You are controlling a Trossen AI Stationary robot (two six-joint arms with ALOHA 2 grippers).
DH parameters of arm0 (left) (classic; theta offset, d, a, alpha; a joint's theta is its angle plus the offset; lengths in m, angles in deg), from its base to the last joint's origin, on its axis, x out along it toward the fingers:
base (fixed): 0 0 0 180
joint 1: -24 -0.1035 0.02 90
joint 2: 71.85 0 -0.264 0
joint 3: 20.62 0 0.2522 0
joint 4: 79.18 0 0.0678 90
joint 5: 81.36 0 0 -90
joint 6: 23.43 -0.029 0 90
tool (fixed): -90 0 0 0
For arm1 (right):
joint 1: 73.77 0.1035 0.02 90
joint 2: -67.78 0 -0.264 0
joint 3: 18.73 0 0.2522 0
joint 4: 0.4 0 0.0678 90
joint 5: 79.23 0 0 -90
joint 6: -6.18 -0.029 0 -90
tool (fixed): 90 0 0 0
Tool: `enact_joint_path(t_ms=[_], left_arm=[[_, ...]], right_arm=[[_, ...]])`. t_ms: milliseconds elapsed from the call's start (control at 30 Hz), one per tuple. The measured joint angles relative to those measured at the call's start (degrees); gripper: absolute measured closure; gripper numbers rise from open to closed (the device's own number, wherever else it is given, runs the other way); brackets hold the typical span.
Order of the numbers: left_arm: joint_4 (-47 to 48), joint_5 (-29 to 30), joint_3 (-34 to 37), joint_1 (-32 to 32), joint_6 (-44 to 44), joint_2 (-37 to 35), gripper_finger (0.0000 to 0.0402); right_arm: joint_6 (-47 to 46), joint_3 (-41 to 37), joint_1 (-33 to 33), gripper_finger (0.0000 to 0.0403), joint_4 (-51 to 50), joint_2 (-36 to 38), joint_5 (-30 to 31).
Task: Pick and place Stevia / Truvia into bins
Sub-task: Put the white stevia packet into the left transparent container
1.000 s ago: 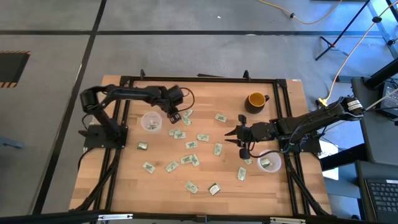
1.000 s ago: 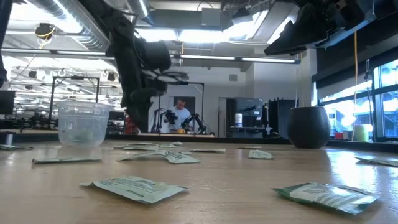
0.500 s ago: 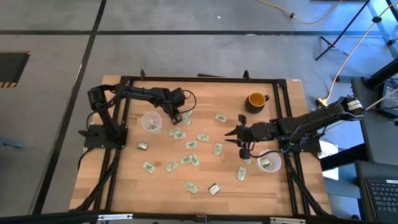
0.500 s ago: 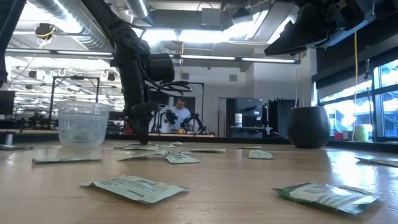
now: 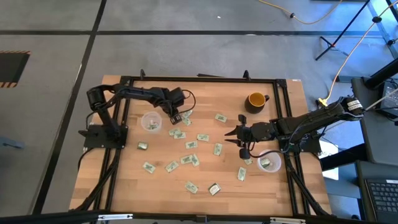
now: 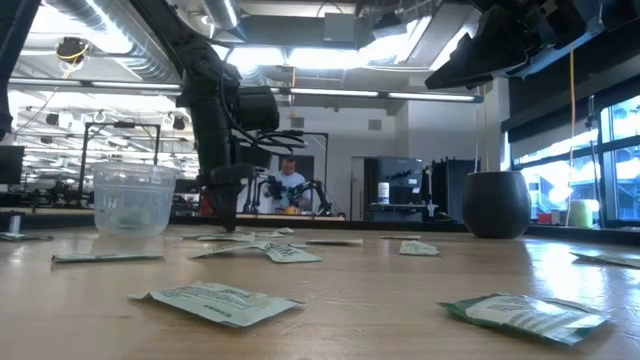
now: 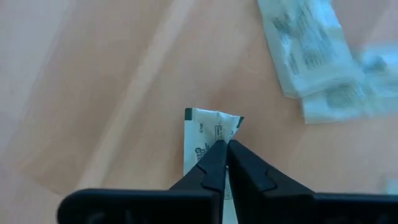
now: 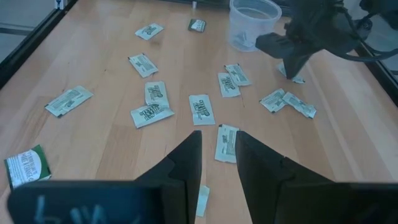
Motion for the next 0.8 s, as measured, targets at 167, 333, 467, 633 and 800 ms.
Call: enact_joint_path(t_ms=[167, 333, 467, 633, 800], left_arm=[[0.9, -0.7, -0.1, 0.1, 0.5, -5.0, 0.0399], [3.0, -0.6, -0.1, 0.6, 2.9, -12.5, 0.0396], [5.6, -0.5, -0.1, 2.1, 3.6, -19.5, 0.0399], [11.9, -3.8, -0.1, 5.7, 4.9, -27.7, 0.0396], [18.4, -2.9, -0.2, 11.1, 10.5, -33.5, 0.0395]], right_arm=[[0.0, 0.0, 0.0, 0.0302, 0.0, 0.0, 0.0], [-0.2, 0.0, 0.0, 0.0302, 0.0, 0.0, 0.0], [-0.3, 0.0, 0.0, 0.0302, 0.0, 0.0, 0.0], [-0.3, 0.0, 0.0, 0.0302, 0.0, 0.0, 0.0], [-0.4, 0.0, 0.0, 0.0302, 0.0, 0.0, 0.0]])
